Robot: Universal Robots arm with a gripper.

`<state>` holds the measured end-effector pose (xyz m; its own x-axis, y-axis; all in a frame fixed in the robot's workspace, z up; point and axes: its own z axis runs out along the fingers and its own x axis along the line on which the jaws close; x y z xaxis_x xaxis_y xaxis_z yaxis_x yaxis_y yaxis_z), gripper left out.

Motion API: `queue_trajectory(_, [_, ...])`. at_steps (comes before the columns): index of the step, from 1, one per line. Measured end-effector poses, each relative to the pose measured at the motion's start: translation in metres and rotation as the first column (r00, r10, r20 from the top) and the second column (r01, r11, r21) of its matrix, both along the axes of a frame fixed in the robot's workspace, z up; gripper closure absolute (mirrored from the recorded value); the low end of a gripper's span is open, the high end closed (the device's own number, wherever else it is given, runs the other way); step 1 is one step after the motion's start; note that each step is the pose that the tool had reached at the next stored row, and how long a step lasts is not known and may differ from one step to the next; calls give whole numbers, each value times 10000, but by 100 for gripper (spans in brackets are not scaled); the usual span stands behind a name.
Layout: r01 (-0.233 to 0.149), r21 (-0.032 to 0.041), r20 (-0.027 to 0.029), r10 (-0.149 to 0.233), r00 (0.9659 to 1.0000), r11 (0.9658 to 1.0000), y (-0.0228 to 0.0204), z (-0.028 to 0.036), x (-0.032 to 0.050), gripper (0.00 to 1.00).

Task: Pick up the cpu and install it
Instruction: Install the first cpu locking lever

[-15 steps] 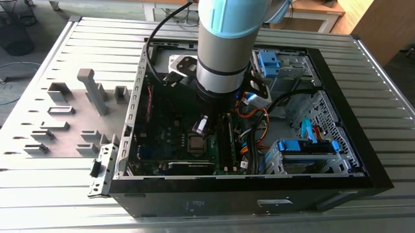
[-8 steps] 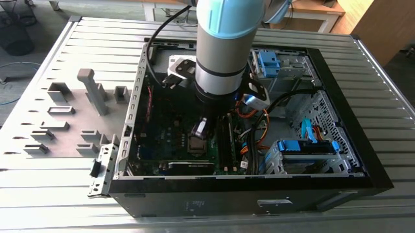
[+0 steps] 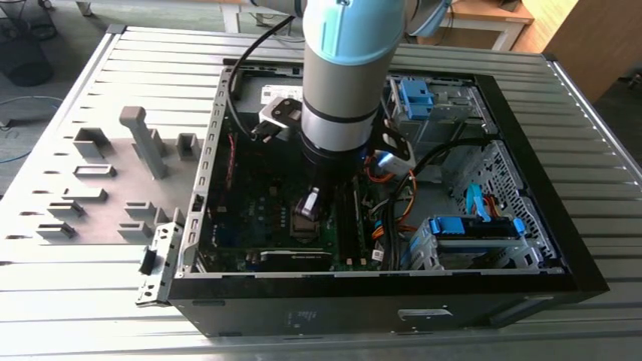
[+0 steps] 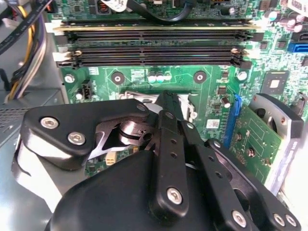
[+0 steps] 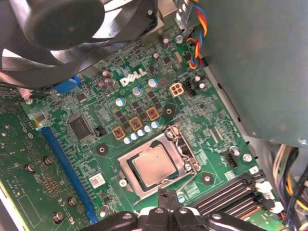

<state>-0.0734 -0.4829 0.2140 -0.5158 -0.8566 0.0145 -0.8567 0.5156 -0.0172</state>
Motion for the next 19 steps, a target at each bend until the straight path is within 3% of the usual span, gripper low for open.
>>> queue_trajectory(6, [-9,-140,-1,9,10000,9999,-2,-46,-1,89])
queue_trajectory(19, [-37,-192,-1,37,10000,9998,-40,-100,-6,89])
